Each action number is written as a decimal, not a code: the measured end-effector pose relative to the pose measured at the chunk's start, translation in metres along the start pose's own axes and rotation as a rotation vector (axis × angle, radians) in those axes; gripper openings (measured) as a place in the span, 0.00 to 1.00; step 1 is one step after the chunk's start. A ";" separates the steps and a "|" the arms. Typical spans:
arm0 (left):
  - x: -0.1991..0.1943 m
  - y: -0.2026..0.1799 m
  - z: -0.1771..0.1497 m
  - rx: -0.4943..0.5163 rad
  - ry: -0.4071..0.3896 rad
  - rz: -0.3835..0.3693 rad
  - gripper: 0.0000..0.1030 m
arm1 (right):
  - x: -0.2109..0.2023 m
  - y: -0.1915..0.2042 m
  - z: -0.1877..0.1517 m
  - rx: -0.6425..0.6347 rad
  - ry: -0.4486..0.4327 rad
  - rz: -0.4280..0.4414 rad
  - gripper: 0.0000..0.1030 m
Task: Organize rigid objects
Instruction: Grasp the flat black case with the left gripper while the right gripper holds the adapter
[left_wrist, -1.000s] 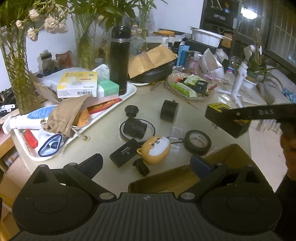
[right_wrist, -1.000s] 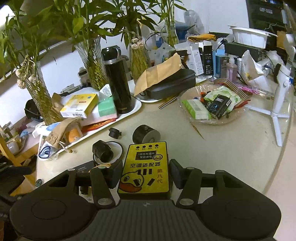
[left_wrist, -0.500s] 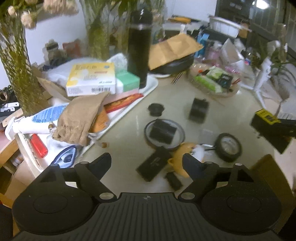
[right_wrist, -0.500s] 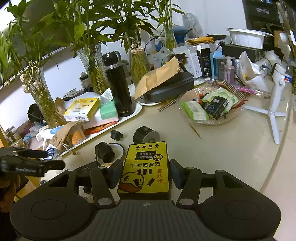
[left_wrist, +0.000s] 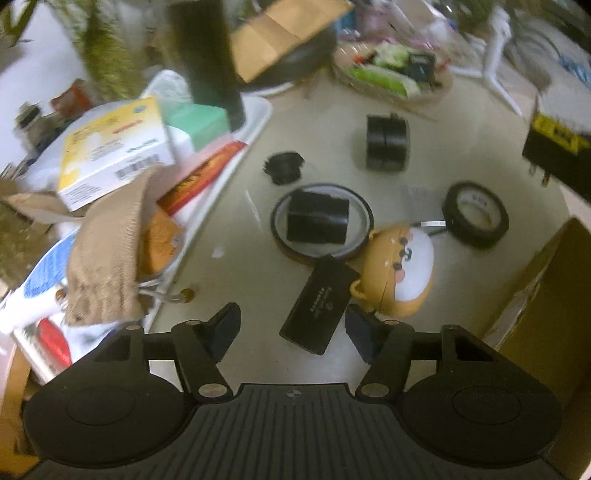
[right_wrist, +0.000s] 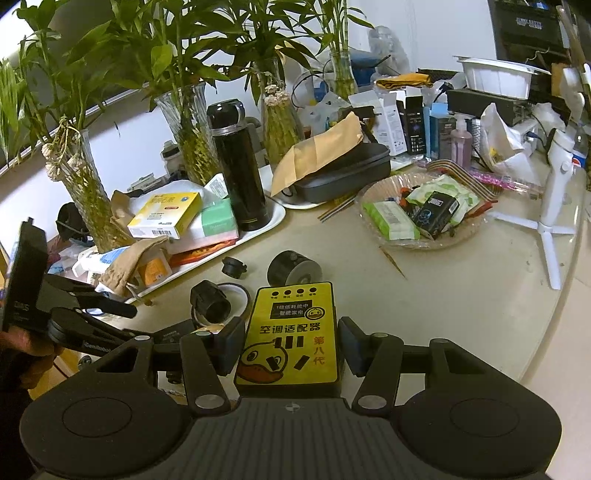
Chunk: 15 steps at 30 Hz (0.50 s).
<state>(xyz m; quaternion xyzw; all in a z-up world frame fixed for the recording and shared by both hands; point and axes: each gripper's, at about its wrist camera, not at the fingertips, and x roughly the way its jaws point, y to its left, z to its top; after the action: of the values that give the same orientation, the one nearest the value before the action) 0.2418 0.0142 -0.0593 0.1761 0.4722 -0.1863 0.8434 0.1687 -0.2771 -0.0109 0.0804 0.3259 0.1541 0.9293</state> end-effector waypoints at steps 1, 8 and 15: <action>0.003 -0.001 0.001 0.018 0.011 -0.001 0.60 | 0.000 -0.001 0.000 0.005 -0.001 0.001 0.56; 0.020 -0.004 0.007 0.084 0.065 -0.016 0.50 | 0.001 -0.002 0.001 0.013 0.001 -0.003 0.56; 0.030 -0.013 0.005 0.128 0.083 -0.056 0.33 | 0.002 0.001 0.000 -0.003 0.004 0.007 0.56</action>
<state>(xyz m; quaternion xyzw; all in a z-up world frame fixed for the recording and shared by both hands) 0.2537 -0.0044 -0.0844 0.2241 0.4986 -0.2322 0.8045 0.1700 -0.2755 -0.0117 0.0801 0.3270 0.1579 0.9283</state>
